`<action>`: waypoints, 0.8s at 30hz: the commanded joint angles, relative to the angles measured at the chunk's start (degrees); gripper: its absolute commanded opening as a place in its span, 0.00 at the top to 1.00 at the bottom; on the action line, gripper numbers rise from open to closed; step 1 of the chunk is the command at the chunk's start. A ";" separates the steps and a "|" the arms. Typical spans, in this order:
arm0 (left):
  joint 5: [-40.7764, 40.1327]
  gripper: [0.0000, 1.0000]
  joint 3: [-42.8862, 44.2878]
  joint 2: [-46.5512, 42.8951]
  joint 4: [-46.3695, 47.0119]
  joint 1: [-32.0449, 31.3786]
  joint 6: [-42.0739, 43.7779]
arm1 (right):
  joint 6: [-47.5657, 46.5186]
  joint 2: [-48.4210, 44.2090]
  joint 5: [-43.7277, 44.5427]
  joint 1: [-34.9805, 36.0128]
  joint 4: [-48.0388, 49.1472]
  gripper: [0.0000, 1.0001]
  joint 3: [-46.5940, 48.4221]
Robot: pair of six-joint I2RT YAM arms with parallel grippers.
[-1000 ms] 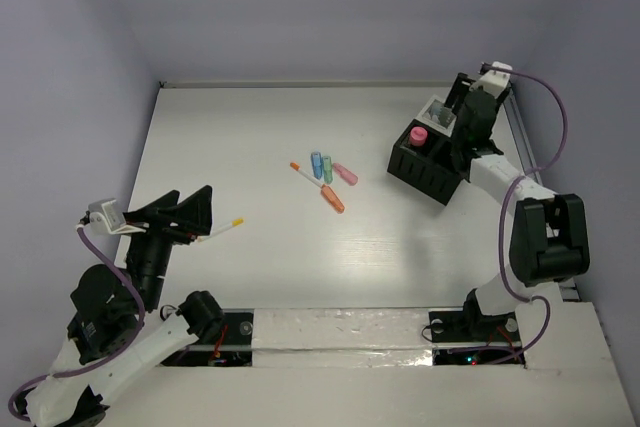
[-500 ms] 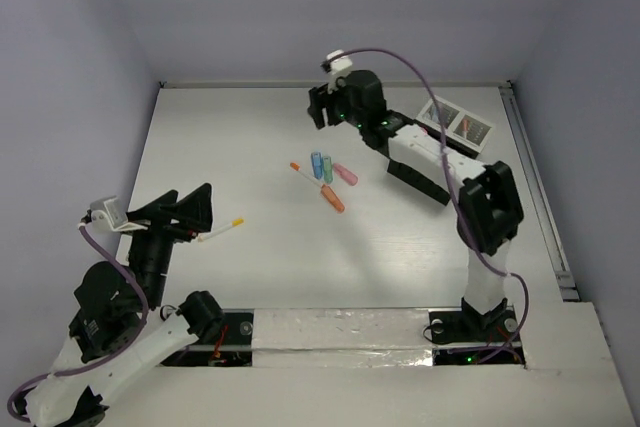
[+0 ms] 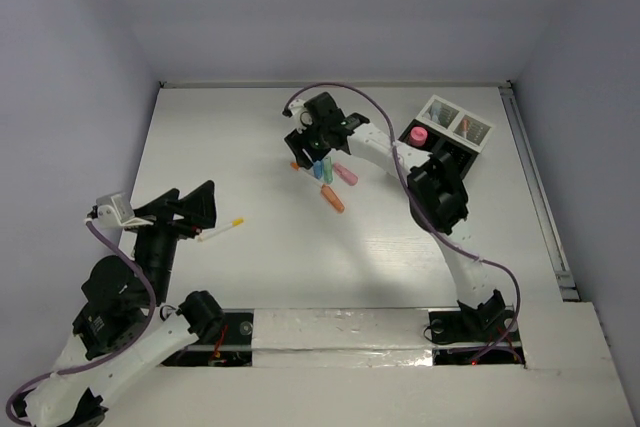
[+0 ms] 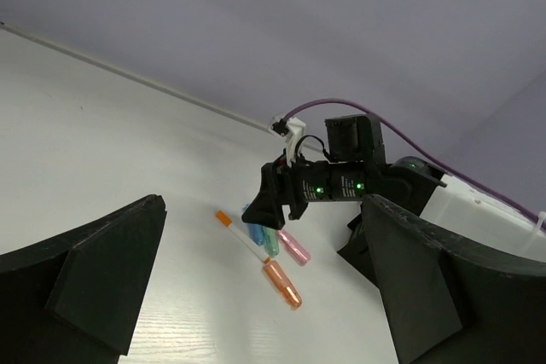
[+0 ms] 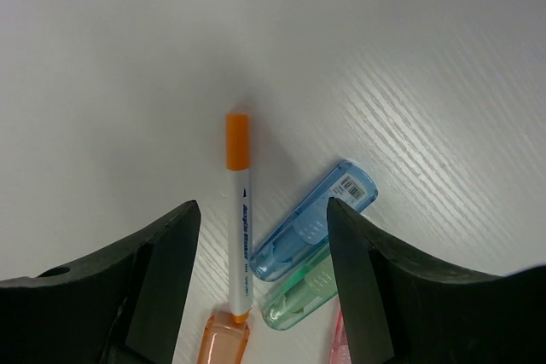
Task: Sort the stationery into containers
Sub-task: Pick up the pen from the center of the board.
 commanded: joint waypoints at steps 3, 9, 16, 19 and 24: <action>1.17 0.01 -0.20 1.68 2.68 1.22 0.76 | -1.51 3.24 0.88 1.29 -4.05 0.34 6.96; 2.14 0.01 -0.20 1.68 3.03 1.75 0.94 | -2.56 7.55 1.32 3.22 -6.34 0.39 9.60; 3.11 0.01 -0.29 1.86 3.21 2.27 1.03 | -2.47 9.83 3.50 4.46 -6.51 0.53 10.66; 3.28 0.01 -0.29 1.68 3.30 2.27 1.11 | -2.83 10.10 4.21 4.98 -6.95 0.65 10.31; 3.55 0.01 -0.29 1.42 3.47 2.80 1.03 | -2.57 9.48 3.87 6.21 -6.00 0.79 9.17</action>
